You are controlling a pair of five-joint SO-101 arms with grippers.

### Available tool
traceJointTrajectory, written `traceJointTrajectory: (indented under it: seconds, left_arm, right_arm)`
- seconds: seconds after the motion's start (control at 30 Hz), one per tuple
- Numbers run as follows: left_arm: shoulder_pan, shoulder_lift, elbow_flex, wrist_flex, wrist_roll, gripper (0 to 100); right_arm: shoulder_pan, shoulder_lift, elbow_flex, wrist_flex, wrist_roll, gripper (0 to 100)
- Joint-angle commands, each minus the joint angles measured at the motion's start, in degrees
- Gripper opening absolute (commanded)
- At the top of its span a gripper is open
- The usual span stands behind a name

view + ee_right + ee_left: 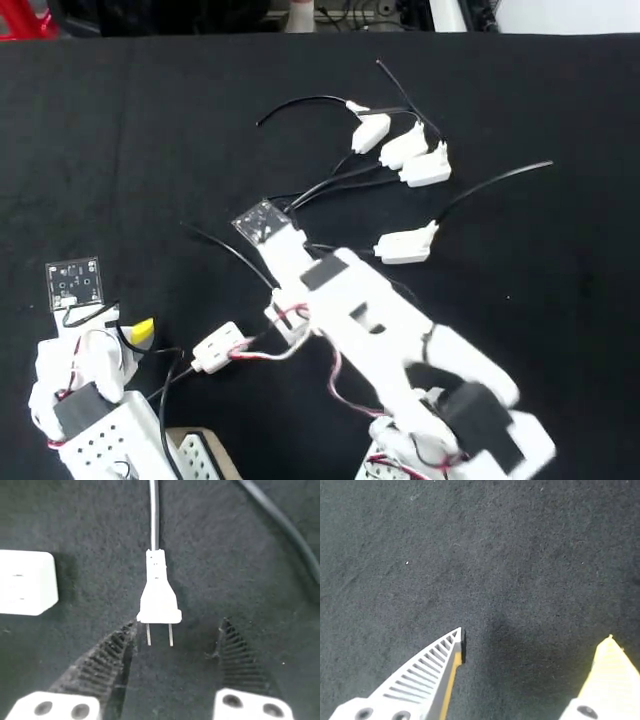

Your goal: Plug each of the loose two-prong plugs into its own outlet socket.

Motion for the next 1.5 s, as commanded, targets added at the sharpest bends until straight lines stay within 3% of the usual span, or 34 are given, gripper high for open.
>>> traceJointTrajectory:
  seconds: [0.0, 0.27, 0.5, 0.73, 1.07, 1.3, 1.47]
  left_arm:
    - [0.5, -0.5, 0.0, -0.8, -0.3, 40]
    - [0.5, -0.5, 0.0, -0.9, -0.3, 40]
    - [0.5, -0.5, 0.0, -0.8, -0.3, 40]
    - [0.5, -0.5, 0.0, -0.8, -0.3, 40]
    - [0.5, -0.5, 0.0, -0.9, -0.3, 40]
    - [0.5, -0.5, 0.0, -0.9, -0.2, 40]
    - [0.5, -0.5, 0.0, -0.9, -0.2, 40]
  right_arm:
    - [0.6, 1.3, -4.5, 0.4, 0.4, 23.0]
    - [0.3, 2.1, -5.1, -2.6, 4.0, 22.7]
    - [4.5, 6.3, -8.2, -3.3, 9.8, 10.9]
    - [4.6, 9.7, -9.2, -2.9, 9.8, 10.9]
    - [-1.2, 12.8, -10.2, 2.7, 9.5, 11.1]
    - [-1.7, 14.5, -10.2, 2.7, 9.4, 20.8]
    - [-1.4, 14.5, -11.5, 2.9, 6.6, 10.6]
